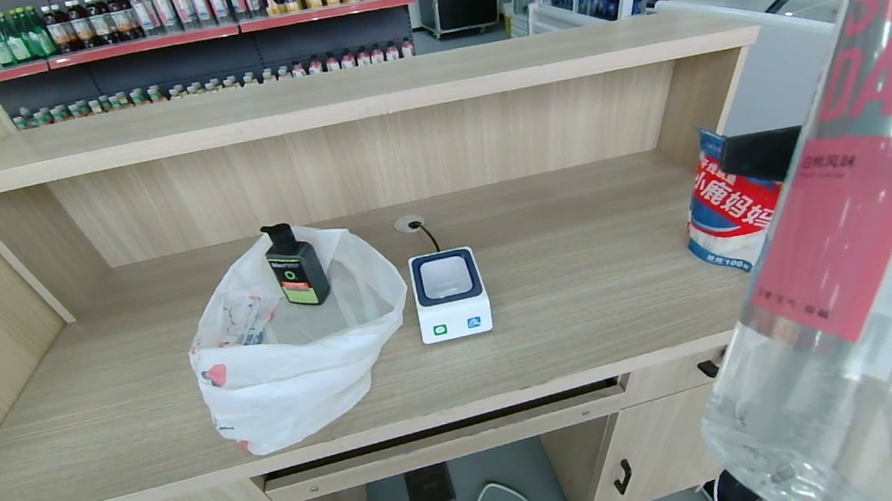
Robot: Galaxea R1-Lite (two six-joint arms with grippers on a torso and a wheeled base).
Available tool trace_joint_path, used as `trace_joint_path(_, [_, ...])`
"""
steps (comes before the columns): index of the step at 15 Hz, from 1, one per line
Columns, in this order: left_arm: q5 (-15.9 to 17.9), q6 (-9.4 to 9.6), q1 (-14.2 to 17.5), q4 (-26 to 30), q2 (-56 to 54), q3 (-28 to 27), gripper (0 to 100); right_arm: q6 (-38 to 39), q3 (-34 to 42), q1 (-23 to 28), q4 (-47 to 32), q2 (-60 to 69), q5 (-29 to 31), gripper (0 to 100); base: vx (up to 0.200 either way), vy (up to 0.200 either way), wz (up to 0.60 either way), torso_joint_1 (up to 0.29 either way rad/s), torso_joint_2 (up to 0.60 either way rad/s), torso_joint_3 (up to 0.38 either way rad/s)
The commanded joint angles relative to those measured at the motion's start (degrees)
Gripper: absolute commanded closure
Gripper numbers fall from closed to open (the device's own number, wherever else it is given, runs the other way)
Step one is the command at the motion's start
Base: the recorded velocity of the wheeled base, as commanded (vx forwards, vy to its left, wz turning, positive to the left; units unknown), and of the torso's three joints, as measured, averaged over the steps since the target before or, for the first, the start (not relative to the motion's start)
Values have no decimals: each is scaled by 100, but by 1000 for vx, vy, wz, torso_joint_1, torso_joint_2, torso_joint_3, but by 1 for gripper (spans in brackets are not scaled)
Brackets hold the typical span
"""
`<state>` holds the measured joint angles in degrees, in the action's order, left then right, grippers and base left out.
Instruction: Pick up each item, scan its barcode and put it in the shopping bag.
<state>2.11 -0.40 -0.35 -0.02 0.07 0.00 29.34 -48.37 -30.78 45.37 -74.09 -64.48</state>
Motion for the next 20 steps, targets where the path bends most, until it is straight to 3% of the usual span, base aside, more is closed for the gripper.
trace_joint_path(1, [0,-4,0,2,1,0,0,1,-67,-24,7,-9,5,100,0,0,0,0,0,0])
trace_joint_path(5, [0,-4,0,-6,1,0,0,-183,-6,20,7,-26,339,100,0,0,0,0,0,0])
trace_joint_path(8, [0,-4,0,-6,1,0,0,-772,-23,178,-2,-290,700,100,0,0,0,0,0,0])
trace_joint_path(11, [0,-4,0,2,1,0,0,-2091,-260,547,-2,-650,1605,100,0,0,0,0,0,0])
trace_joint_path(12, [0,-4,0,-6,1,0,0,-3128,-304,890,-2,-676,2405,100,0,0,0,0,0,0])
trace_joint_path(14, [0,-4,0,-6,1,0,0,-4050,-304,1461,-11,-633,3477,100,0,0,0,0,0,0])
trace_joint_path(17, [0,-4,0,2,1,0,0,-4393,-296,1900,-2,-457,4321,100,0,0,0,0,0,0])
trace_joint_path(20, [0,-4,0,-6,1,0,0,-4393,-216,2103,-90,-307,4426,100,0,0,0,0,0,0])
